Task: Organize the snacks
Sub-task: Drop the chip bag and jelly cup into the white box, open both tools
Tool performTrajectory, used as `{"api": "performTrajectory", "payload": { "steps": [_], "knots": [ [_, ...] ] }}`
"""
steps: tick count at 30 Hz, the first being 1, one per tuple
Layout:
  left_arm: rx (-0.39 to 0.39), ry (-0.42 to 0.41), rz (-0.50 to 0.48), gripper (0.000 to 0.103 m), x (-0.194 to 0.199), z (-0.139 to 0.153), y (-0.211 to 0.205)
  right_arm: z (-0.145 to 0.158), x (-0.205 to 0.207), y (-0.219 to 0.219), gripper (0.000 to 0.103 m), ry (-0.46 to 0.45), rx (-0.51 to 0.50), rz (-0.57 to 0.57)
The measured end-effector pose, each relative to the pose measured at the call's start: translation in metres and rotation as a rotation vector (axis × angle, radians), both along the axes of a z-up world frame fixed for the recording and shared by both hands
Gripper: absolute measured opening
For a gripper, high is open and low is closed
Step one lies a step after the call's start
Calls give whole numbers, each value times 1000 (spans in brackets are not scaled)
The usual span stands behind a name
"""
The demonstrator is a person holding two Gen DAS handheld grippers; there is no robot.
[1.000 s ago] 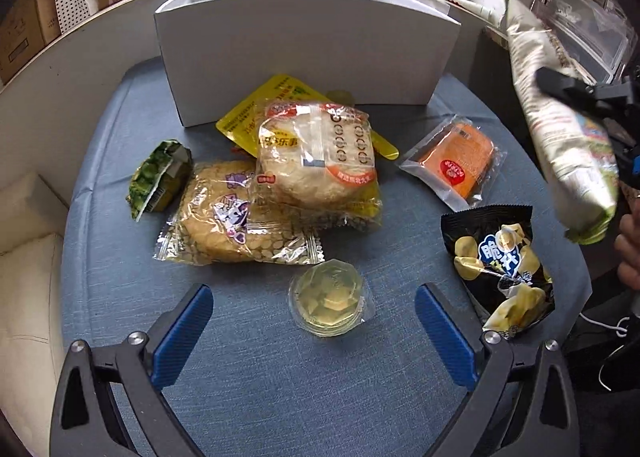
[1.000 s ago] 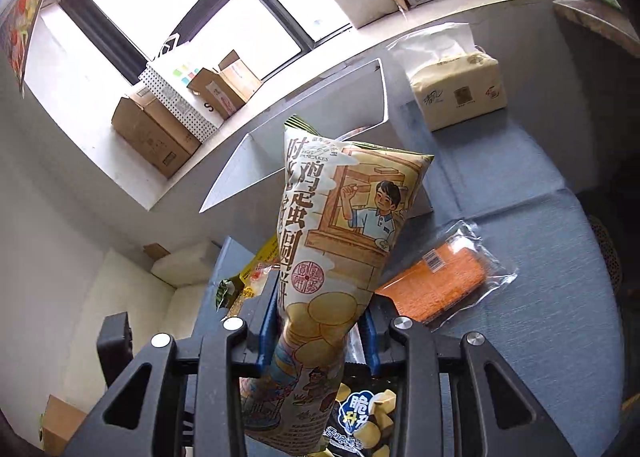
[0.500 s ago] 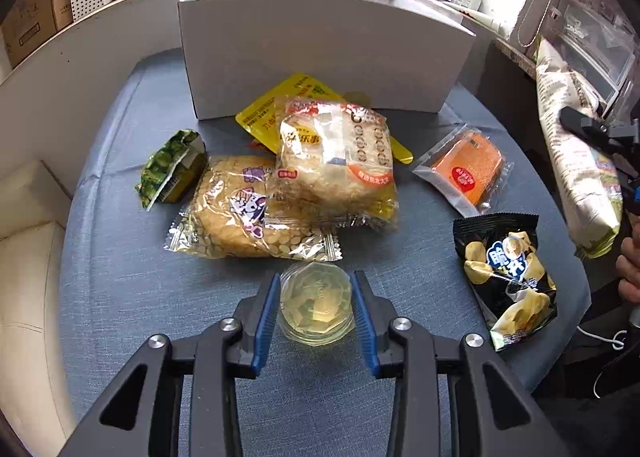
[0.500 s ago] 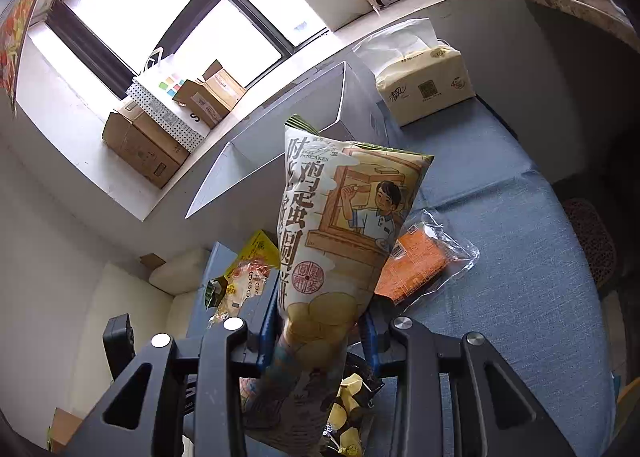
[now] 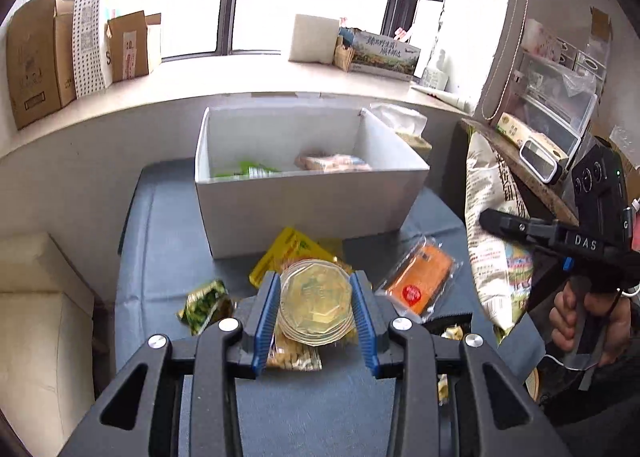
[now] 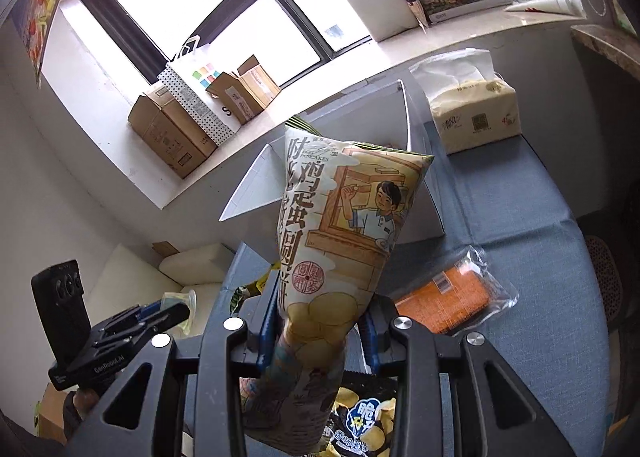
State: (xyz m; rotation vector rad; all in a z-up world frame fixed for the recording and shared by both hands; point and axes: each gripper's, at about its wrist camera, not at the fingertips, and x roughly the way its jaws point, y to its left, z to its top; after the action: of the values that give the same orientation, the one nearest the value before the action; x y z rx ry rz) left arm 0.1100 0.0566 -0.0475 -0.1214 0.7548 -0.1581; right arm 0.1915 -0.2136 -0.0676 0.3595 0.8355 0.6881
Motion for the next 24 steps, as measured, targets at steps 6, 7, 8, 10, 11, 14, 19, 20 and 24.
{"api": "performTrajectory", "payload": {
  "steps": [6,7,8,10,11,14,19,20,24],
  "knots": [
    [30,-92,-10,40,56,45,6,45,34,19,38,-120,-54,29],
    [20,-97,-15,40,70,50,8,53,43,23,38,-140,-65,39],
    [21,-103,-11,40,83,54,10,59,54,28,38,-159,-75,47],
    [31,-105,5,40,109,62,13,71,79,37,38,-172,-96,54],
    [22,-101,8,40,124,66,15,74,93,42,38,-172,-112,63],
    [45,-86,26,40,161,66,17,79,133,61,38,-164,-204,81],
    [85,-20,49,40,206,44,22,66,184,90,38,-160,-440,86],
    [97,-11,53,40,211,39,23,63,191,93,38,-155,-463,86],
    [108,39,71,43,225,17,33,50,210,100,43,-142,-522,94]
  ]
}}
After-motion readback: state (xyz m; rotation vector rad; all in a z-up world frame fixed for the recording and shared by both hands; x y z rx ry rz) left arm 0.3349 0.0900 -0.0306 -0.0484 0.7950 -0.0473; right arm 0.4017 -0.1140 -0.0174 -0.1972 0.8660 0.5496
